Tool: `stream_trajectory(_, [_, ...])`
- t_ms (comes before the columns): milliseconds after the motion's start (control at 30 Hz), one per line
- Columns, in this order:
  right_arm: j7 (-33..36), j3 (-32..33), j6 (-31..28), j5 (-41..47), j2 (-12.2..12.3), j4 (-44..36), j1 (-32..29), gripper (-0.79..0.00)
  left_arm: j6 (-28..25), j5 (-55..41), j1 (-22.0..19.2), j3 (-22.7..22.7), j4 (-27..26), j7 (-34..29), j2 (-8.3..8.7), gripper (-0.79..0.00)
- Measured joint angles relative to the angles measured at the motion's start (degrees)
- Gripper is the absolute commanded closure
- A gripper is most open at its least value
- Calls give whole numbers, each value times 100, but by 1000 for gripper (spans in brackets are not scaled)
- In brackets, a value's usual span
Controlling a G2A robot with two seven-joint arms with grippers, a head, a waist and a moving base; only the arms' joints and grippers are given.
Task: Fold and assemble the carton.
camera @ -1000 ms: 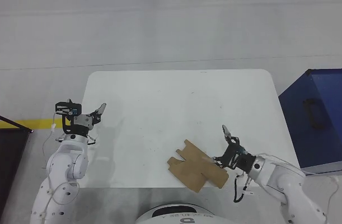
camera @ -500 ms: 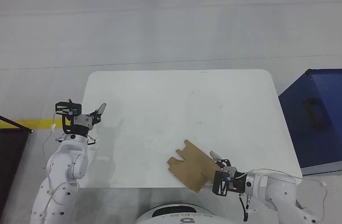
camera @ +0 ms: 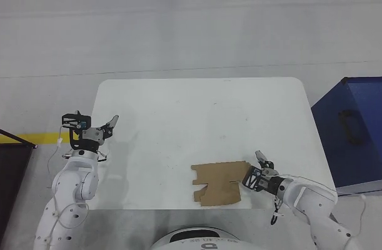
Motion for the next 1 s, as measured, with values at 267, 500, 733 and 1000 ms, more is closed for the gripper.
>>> stream_trajectory(267, [-179,-31,13,-613,56,-382,15,-767,0,0,0,0,0,0,0,-785])
stream_trajectory(500, [-275,-197,319,-1857,118,-590,-194,-517,0,0,0,0,0,0,0,-785])
stream_trajectory(733, [-176,-415,69,-2680,170,-668,-193,-388,0,0,0,0,0,0,0,-785])
stream_trajectory(1000, [-248,-554,-247,-2952,210,-736,-119,-363,0,0,0,0,0,0,0,-785])
